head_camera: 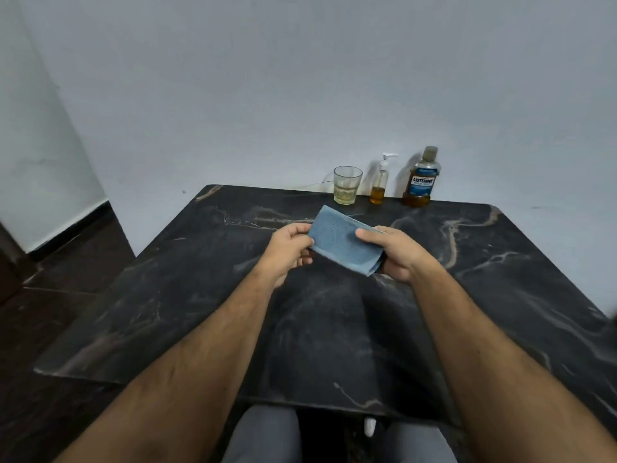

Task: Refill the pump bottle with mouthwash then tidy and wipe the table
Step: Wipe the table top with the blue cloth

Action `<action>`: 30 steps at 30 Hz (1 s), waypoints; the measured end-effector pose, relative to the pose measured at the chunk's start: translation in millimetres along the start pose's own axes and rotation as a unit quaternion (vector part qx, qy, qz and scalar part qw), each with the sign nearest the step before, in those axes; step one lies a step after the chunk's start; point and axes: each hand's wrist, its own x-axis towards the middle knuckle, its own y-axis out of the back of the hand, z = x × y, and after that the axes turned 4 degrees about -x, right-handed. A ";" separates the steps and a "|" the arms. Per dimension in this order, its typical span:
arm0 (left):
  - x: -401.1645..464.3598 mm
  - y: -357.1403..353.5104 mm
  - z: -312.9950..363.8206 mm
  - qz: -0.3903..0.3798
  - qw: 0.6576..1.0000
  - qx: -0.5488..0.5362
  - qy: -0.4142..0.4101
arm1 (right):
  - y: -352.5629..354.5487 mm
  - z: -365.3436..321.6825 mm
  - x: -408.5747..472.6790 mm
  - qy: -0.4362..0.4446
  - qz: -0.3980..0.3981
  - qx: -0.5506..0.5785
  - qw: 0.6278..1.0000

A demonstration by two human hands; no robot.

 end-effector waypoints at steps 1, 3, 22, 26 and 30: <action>-12.1 -4.0 -1.4 -0.013 1.000 0.001 -0.001 | 2.7 3.2 -13.7 0.007 0.000 0.002 1.000; -35.1 -8.9 -3.4 -0.040 0.999 0.021 -0.011 | 7.9 11.6 -40.5 0.030 0.020 -0.003 0.999; -118.1 114.8 -36.4 0.213 0.907 0.323 -0.164 | -84.9 138.8 -174.6 0.317 0.006 -0.550 0.773; -114.6 135.9 -39.4 0.214 0.892 0.371 -0.146 | -92.1 128.0 -171.1 0.247 -0.098 -0.651 0.711; -105.0 148.8 -49.2 0.173 0.872 0.446 -0.107 | -106.0 122.4 -165.0 0.213 -0.142 -0.705 0.662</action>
